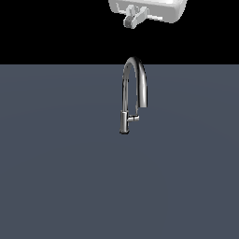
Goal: Turn on the faucet by rotating a designated handle.
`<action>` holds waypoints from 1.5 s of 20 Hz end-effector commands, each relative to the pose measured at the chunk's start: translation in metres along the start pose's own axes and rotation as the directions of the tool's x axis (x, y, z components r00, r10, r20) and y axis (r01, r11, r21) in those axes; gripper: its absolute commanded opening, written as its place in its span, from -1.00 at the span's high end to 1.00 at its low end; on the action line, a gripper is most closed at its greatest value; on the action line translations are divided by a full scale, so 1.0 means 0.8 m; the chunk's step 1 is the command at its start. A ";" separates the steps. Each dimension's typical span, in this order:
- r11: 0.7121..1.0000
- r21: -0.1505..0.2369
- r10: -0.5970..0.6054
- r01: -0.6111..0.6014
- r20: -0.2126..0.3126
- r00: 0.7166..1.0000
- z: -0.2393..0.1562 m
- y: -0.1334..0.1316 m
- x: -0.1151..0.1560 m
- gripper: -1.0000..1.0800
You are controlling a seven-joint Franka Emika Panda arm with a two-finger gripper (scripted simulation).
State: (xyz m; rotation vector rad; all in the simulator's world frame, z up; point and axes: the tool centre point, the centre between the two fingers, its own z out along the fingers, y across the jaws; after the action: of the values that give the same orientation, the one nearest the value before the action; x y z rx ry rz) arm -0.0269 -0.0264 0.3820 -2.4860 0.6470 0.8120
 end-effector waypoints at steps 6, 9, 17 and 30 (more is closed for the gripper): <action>0.992 0.086 0.077 -0.088 0.115 0.990 0.004 -0.003 0.058 1.00; 0.985 0.117 0.106 -0.125 0.163 0.981 0.008 -0.003 0.081 1.00; 0.953 0.192 0.171 -0.234 0.296 0.940 0.022 -0.001 0.142 1.00; 0.861 0.278 0.241 -0.426 0.514 0.823 0.063 0.012 0.239 1.00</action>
State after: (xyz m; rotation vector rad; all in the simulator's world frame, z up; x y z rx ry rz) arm 0.0799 -0.0610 0.2311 -1.7895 0.9644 1.2127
